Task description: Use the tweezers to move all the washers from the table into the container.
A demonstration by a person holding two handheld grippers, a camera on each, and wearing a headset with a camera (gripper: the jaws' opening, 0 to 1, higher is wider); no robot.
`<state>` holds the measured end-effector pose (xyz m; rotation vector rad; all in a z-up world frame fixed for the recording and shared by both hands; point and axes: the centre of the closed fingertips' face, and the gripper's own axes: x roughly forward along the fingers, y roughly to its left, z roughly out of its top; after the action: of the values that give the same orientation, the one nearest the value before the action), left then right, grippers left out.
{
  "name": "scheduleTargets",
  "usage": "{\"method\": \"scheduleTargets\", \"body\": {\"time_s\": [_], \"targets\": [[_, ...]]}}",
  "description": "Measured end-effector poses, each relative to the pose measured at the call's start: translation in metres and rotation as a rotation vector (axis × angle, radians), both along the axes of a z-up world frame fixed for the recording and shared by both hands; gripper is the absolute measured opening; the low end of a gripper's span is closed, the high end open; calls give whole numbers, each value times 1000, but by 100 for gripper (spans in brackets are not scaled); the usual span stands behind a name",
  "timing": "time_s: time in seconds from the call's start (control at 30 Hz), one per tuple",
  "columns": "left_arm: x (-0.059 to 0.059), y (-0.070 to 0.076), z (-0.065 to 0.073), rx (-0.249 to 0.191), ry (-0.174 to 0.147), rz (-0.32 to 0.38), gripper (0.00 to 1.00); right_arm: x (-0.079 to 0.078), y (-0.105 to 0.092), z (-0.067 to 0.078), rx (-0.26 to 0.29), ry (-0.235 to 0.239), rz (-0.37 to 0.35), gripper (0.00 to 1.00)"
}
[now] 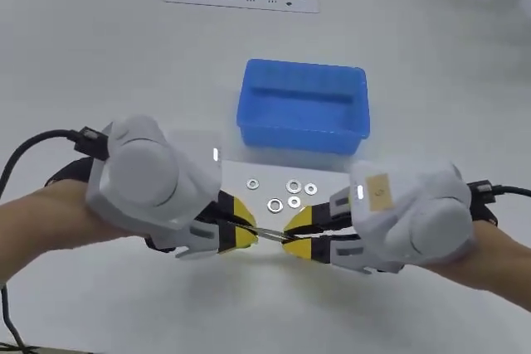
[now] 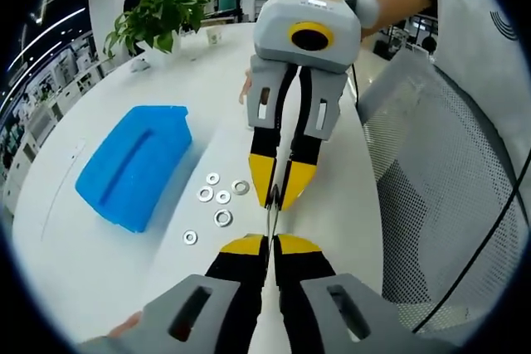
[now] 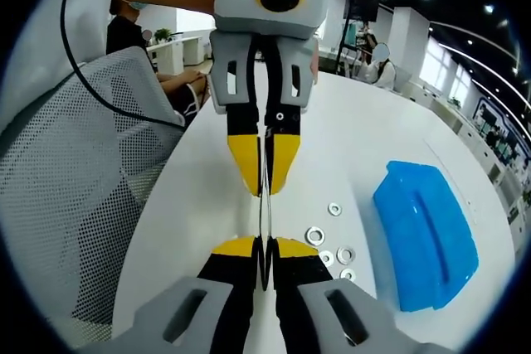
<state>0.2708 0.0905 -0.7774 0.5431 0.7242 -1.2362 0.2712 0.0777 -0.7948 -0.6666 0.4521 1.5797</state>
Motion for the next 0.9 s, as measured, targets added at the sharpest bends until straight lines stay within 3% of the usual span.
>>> {"method": "scheduleTargets", "body": {"time_s": [0.3,0.6,0.8,0.9], "targets": [[0,-6,17,3,-49,-3,8,0,1,8,44,10,-4,8],[-1,-23,29,-30,-58,-23,8,-3,-6,12,65,-5,-2,7],[2,-30,32,-49,-55,-15,9,-1,-12,13,95,21,-20,7],[2,-36,36,-86,-54,3,9,-3,-14,13,107,30,-24,6]]}}
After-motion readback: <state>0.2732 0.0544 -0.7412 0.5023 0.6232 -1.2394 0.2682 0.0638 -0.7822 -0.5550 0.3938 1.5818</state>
